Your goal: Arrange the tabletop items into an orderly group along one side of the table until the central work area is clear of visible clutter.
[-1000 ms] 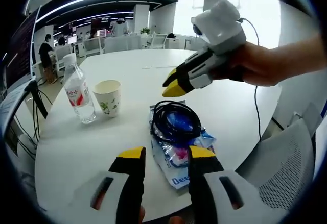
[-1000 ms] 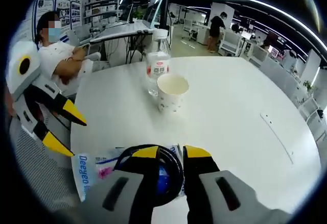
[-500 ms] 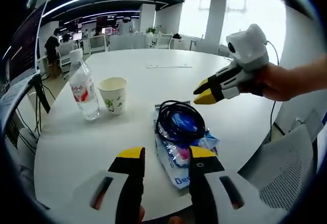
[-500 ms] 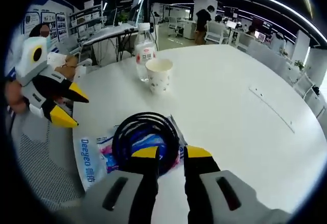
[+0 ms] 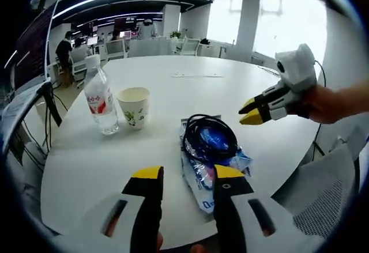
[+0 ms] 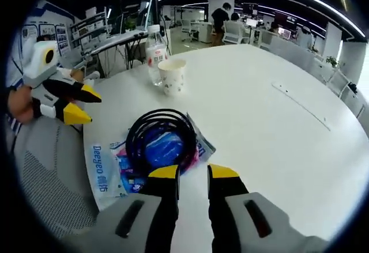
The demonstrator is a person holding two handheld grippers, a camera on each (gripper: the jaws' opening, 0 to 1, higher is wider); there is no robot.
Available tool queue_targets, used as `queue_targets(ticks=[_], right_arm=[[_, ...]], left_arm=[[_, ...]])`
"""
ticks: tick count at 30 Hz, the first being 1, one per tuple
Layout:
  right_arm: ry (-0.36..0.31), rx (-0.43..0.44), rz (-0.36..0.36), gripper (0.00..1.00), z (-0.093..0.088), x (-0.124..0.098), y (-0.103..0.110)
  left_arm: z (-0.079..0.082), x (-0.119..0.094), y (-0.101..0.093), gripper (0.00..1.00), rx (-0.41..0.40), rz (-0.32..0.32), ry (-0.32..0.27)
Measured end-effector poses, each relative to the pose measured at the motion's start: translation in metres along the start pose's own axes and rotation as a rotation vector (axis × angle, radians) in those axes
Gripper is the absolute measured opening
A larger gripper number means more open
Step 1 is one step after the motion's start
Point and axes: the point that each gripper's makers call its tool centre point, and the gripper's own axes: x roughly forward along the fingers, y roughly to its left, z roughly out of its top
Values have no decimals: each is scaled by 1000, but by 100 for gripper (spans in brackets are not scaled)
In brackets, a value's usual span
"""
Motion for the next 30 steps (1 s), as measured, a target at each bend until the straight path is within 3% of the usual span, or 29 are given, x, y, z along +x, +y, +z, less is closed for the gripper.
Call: queue_targets(ticks=[12, 19, 30], right_arm=[[-11, 92, 27, 16, -10, 7, 8], [-31, 164, 50, 18, -1, 16, 9], [-30, 184, 84, 20, 13, 39, 9]], left_arm=[[-2, 0, -1, 34, -18, -6, 5], [-4, -1, 2, 34, -26, 1, 6], [-4, -1, 4, 35, -33, 10, 10]])
